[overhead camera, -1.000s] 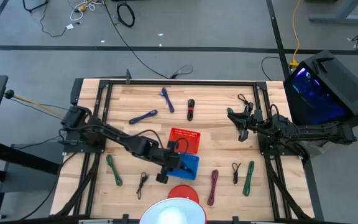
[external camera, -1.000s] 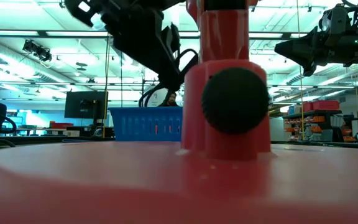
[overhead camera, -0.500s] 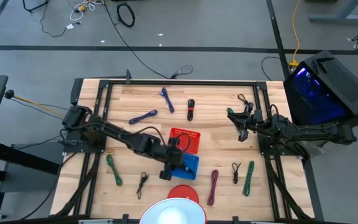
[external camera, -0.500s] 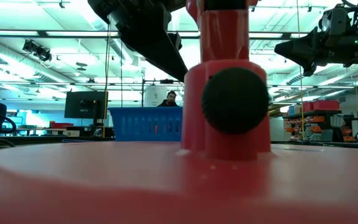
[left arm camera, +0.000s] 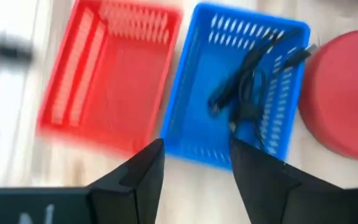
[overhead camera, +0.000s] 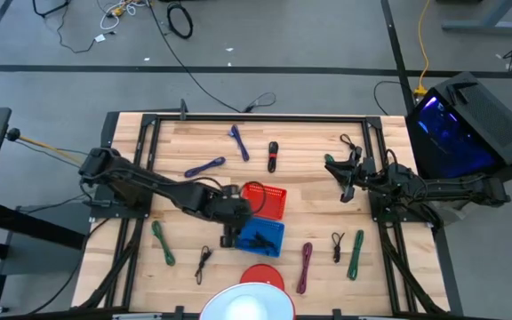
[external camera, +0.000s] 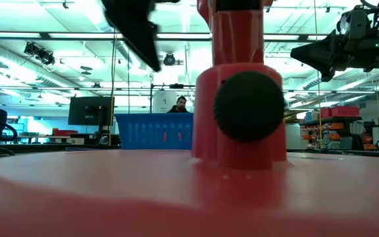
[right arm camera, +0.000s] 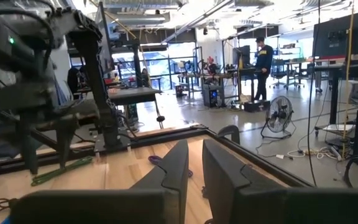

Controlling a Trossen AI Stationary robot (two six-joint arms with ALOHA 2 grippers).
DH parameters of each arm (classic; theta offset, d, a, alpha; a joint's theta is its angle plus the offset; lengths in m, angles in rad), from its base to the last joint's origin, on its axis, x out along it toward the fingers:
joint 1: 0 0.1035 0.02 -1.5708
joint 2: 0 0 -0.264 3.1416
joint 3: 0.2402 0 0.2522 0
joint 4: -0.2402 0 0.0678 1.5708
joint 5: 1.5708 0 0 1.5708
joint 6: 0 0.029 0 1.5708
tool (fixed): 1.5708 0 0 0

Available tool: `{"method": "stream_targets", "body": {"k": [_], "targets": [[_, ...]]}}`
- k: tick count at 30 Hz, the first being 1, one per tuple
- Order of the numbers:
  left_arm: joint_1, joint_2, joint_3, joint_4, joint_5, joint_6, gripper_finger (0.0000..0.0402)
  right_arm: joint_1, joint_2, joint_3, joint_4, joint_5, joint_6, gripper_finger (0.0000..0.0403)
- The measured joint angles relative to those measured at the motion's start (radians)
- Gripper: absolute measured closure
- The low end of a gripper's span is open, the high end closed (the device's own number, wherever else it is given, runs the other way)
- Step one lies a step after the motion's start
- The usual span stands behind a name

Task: Pick & Place USB Port
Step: Put the small black USB cable into the blue bin

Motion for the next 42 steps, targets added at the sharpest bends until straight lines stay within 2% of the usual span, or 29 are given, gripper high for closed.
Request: {"method": "stream_targets", "body": {"k": [6, 10, 16, 20, 22, 29, 34, 42], "targets": [[-0.115, -0.037, 0.003, -0.241, -0.012, -0.465, 0.0229, 0.000, 0.000, 0.000, -0.001, 0.000, -0.014, 0.0353], [-0.223, -0.038, 0.003, -0.354, -0.056, -0.780, 0.0240, 0.000, 0.000, 0.000, -0.006, 0.000, -0.025, 0.0353], [-0.377, -0.029, 0.003, -0.403, -0.144, -1.248, 0.0255, 0.000, 0.000, 0.000, -0.012, 0.002, -0.034, 0.0353], [-0.447, 0.018, 0.002, -0.375, -0.126, -1.457, 0.0261, 0.000, 0.000, 0.000, -0.012, 0.005, -0.057, 0.0353], [-0.464, 0.053, 0.002, -0.345, -0.092, -1.507, 0.0261, 0.000, 0.000, 0.000, -0.010, 0.006, -0.059, 0.0353], [-0.463, 0.151, 0.001, -0.260, 0.038, -1.536, 0.0250, 0.000, 0.000, 0.000, -0.003, -0.010, -0.059, 0.0353], [-0.458, 0.181, 0.001, -0.197, 0.051, -1.563, 0.0241, 0.000, 0.000, 0.000, -0.010, -0.013, -0.067, 0.0353], [-0.427, 0.182, 0.001, -0.194, 0.042, -1.587, 0.0239, 0.000, 0.000, 0.000, -0.010, -0.076, -0.088, 0.0353]]}}
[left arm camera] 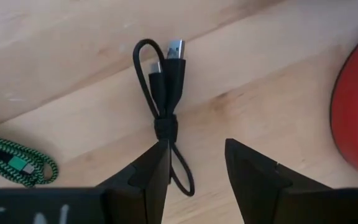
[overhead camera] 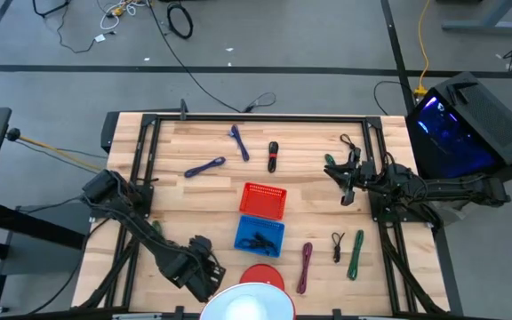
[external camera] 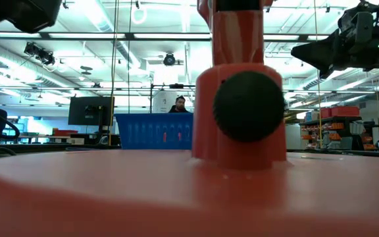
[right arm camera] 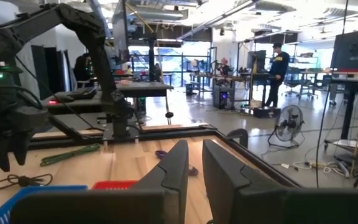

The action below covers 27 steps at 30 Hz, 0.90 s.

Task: Pick & Place USB Port
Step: Put the small black USB cable into the blue bin

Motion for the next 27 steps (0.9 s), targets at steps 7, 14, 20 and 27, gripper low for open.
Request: {"method": "stream_targets", "body": {"k": [7, 14, 20, 27], "targets": [[0.026, 0.063, 0.000, 0.006, 0.101, 0.004, 0.0239, 0.000, 0.000, 0.000, -0.001, -0.013, -0.003, 0.0353], [0.017, 0.109, 0.000, 0.020, 0.179, -0.018, 0.0239, 0.000, 0.000, 0.000, -0.003, -0.013, -0.018, 0.0353], [0.023, 0.121, 0.000, 0.026, 0.052, -0.014, 0.0239, 0.000, 0.000, 0.000, -0.003, -0.013, -0.018, 0.0353], [0.031, 0.163, 0.006, 0.014, 0.111, 0.016, 0.0257, 0.000, 0.000, 0.000, -0.008, -0.013, -0.018, 0.0353]]}}
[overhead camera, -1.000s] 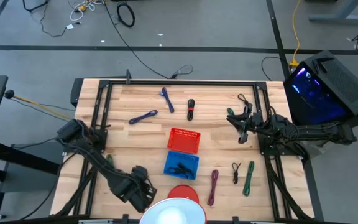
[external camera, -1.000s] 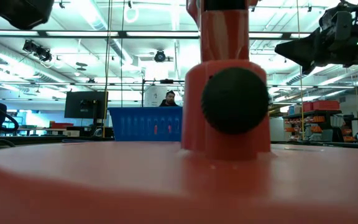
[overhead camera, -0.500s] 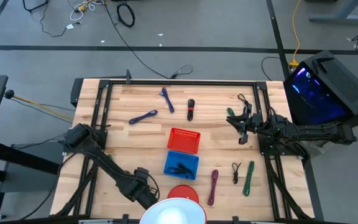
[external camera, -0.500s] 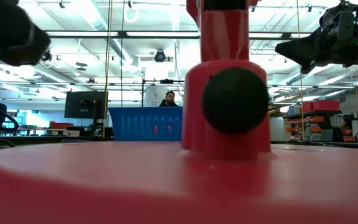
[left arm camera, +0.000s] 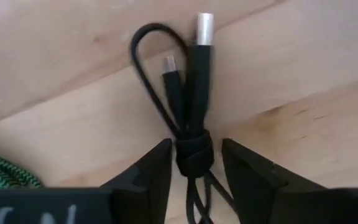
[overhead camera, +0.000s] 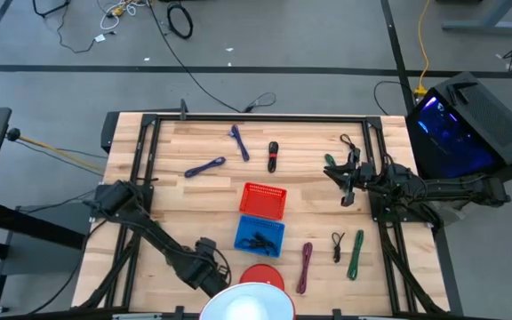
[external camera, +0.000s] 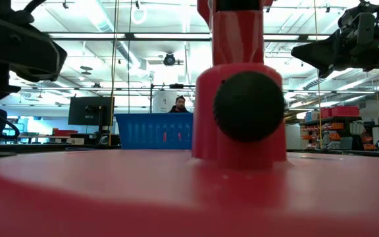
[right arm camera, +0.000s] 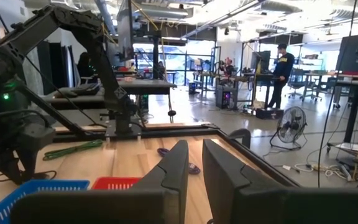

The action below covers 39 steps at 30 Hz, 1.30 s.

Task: Pick & Place USB Port
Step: Put the small black USB cable into the blue bin

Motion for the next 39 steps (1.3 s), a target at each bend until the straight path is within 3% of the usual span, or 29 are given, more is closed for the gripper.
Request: {"method": "stream_targets", "body": {"k": [2, 6, 10, 14, 19, 22, 26, 28, 32, 34, 39], "targets": [[0.001, 0.006, 0.000, 0.001, 0.016, -0.001, 0.0283, 0.000, 0.000, 0.000, 0.000, 0.000, 0.000, 0.0353], [0.001, 0.010, 0.001, 0.007, 0.019, 0.014, 0.0372, 0.000, 0.000, 0.000, 0.000, 0.000, 0.000, 0.0353], [0.000, 0.008, 0.002, -0.035, 0.024, 0.018, 0.0378, 0.000, 0.000, 0.000, -0.002, 0.000, 0.000, 0.0353], [0.000, 0.022, 0.049, -0.210, 0.036, 0.089, 0.0378, 0.000, 0.000, 0.000, -0.008, 0.001, 0.000, 0.0353], [0.004, 0.016, 0.201, -0.463, -0.116, 0.207, 0.0378, 0.000, 0.000, 0.000, -0.011, 0.003, 0.000, 0.0353], [0.011, 0.015, 0.305, -0.532, -0.286, 0.339, 0.0378, 0.000, 0.000, 0.000, -0.011, 0.003, 0.000, 0.0353], [0.017, 0.013, 0.403, -0.522, -0.599, 0.679, 0.0378, 0.000, 0.000, 0.000, -0.010, 0.003, 0.000, 0.0353], [0.035, 0.013, 0.428, -0.522, -0.681, 0.806, 0.0378, 0.000, 0.000, 0.000, -0.011, 0.003, 0.001, 0.0353], [0.106, 0.012, 0.423, -0.460, -0.686, 1.010, 0.0378, 0.000, 0.000, 0.000, -0.010, 0.003, 0.013, 0.0353], [0.141, 0.012, 0.393, -0.353, -0.662, 1.147, 0.0378, 0.000, 0.000, 0.000, -0.008, 0.003, 0.014, 0.0353], [0.223, 0.013, 0.318, -0.096, -0.530, 1.445, 0.0378, 0.000, 0.000, 0.000, -0.008, 0.003, 0.021, 0.0353]]}}
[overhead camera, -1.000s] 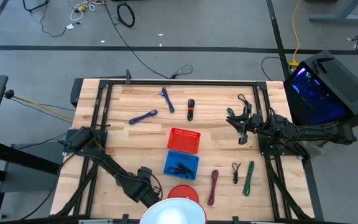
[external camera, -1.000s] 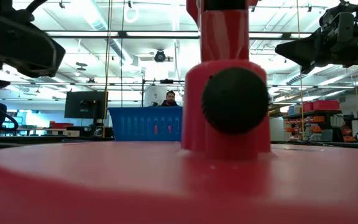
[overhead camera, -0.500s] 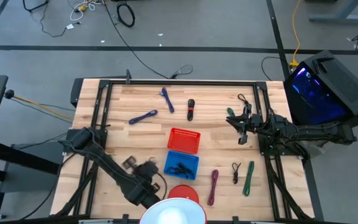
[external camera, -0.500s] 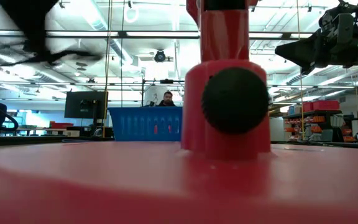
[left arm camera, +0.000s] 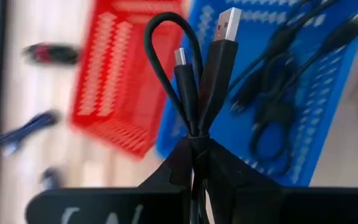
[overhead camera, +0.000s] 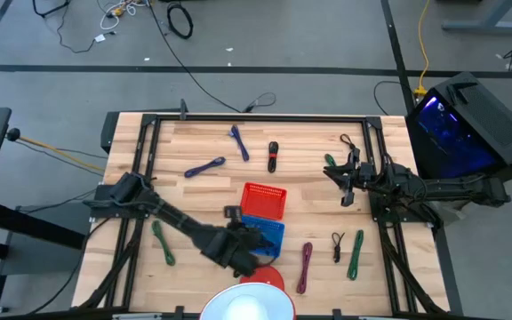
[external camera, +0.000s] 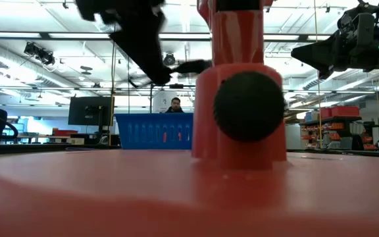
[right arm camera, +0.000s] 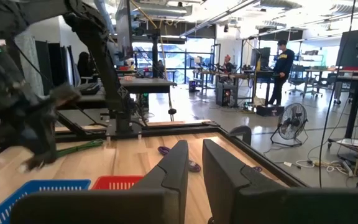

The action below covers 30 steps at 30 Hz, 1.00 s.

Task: Pick & Place USB Port
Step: Put the small black USB cable into the blue bin

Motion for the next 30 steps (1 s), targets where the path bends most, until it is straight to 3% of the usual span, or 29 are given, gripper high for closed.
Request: {"method": "stream_targets", "body": {"k": [5, 11, 22, 30], "targets": [[0.045, 0.000, -0.043, 0.123, 0.081, 0.153, 0.0378, 0.000, 0.000, 0.000, -0.002, 0.000, 0.005, 0.0353], [0.084, -0.001, -0.091, 0.280, 0.237, 0.229, 0.0378, 0.000, 0.000, 0.000, -0.004, 0.000, 0.000, 0.0353], [0.099, -0.001, -0.098, 0.297, 0.279, 0.193, 0.0377, 0.000, 0.000, 0.000, -0.011, 0.000, -0.008, 0.0353], [0.123, -0.001, -0.098, 0.296, 0.278, 0.187, 0.0275, 0.000, 0.000, 0.000, -0.018, 0.000, -0.012, 0.0353]]}}
